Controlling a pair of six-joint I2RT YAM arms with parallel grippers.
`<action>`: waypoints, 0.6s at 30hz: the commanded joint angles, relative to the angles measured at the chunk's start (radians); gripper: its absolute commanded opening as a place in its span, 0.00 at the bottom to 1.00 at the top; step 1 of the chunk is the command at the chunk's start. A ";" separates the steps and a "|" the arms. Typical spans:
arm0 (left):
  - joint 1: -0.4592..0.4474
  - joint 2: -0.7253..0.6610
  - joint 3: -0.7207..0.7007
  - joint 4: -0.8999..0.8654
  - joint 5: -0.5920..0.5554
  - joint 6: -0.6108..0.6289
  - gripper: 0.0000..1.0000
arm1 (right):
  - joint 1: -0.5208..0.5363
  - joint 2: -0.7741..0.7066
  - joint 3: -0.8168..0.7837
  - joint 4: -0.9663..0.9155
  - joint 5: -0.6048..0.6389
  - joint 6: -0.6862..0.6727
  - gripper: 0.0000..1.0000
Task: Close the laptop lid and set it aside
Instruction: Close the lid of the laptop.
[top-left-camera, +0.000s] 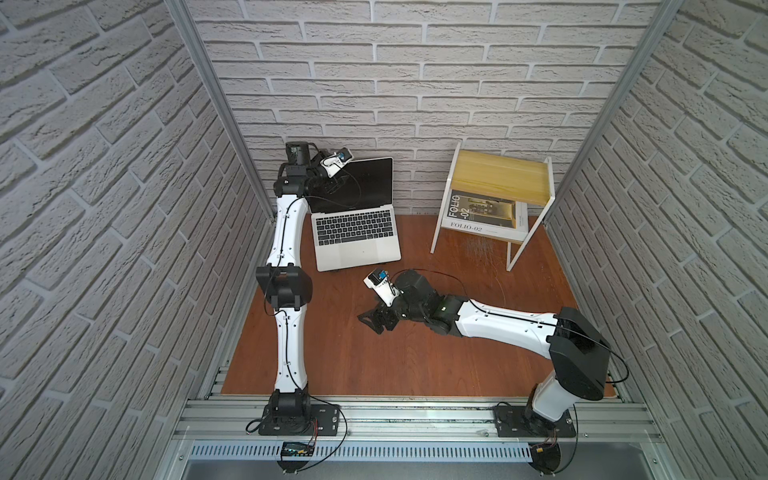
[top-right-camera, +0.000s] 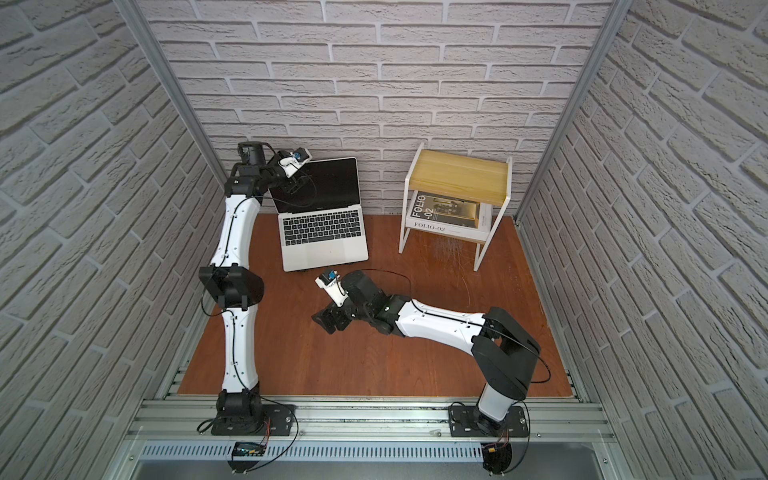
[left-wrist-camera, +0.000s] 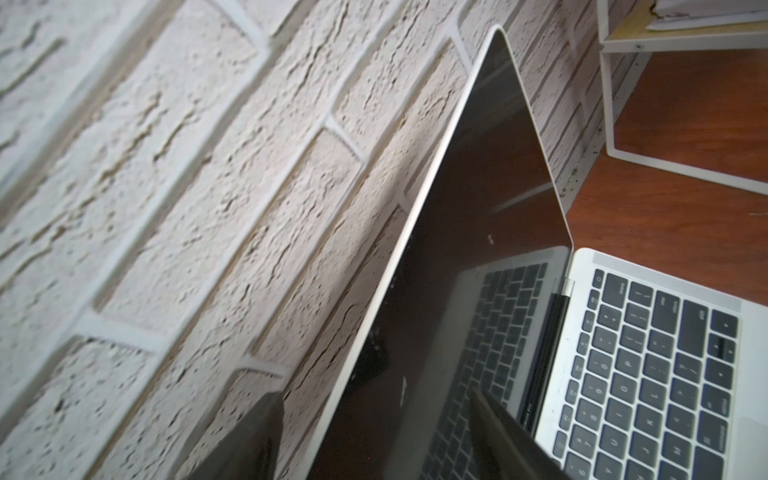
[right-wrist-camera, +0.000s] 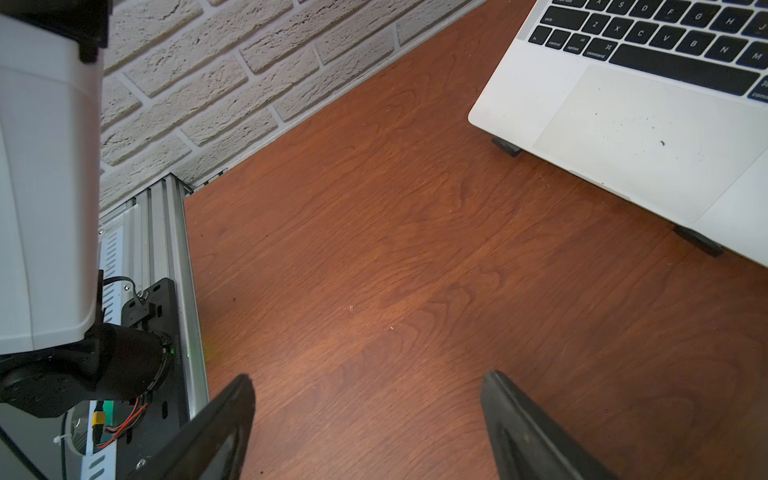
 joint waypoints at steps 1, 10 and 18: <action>-0.026 -0.026 -0.033 -0.167 0.017 0.019 0.72 | 0.007 -0.056 -0.025 0.033 0.028 -0.009 0.89; -0.053 -0.073 -0.070 -0.248 -0.009 0.052 0.72 | 0.006 -0.099 -0.048 0.022 0.075 0.003 0.89; -0.093 -0.154 -0.189 -0.253 -0.037 0.035 0.72 | -0.113 -0.105 -0.013 -0.084 0.181 0.300 0.90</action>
